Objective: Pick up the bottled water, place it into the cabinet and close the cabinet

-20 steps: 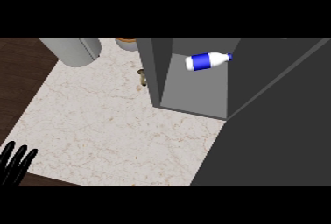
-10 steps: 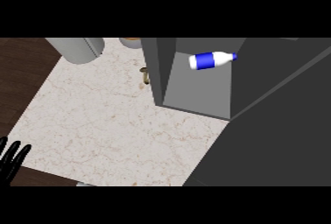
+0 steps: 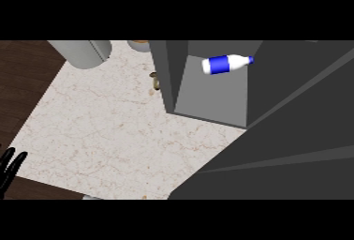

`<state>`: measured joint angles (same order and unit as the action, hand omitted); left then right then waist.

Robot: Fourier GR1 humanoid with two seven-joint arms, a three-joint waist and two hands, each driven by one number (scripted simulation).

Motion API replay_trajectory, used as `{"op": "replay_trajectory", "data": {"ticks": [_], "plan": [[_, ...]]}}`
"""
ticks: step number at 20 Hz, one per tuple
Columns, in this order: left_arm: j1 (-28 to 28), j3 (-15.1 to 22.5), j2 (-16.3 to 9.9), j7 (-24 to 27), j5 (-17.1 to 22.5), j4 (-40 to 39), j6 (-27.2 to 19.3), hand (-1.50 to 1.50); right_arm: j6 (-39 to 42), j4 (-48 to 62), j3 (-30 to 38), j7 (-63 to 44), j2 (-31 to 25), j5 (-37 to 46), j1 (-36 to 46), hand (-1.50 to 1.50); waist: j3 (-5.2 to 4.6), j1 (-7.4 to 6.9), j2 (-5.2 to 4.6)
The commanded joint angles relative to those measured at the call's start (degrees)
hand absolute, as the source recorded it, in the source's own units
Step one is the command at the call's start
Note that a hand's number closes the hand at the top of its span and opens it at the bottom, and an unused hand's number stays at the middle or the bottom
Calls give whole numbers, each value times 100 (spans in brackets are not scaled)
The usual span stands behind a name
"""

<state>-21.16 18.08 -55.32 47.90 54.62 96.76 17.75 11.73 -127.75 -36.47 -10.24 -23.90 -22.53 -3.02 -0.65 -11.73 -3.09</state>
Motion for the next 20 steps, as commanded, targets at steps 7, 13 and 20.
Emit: {"op": "replay_trajectory", "data": {"ticks": [7, 13, 20], "plan": [[-154, -219, -152, 18, 219, -123, 386, -150, -1353, 2465, 1638, -552, 1315, -103, 2202, 150, 37, 202, 130], [-249, -119, 100, 56, 123, -220, 461, -150, -1395, 4601, 2179, -658, 1570, 77, 4036, 150, 48, 399, 159], [-129, -221, 134, -99, 167, -264, 539, -150, -1604, 5659, 2352, -415, 1938, 299, 4951, 150, 45, 513, 152]]}}
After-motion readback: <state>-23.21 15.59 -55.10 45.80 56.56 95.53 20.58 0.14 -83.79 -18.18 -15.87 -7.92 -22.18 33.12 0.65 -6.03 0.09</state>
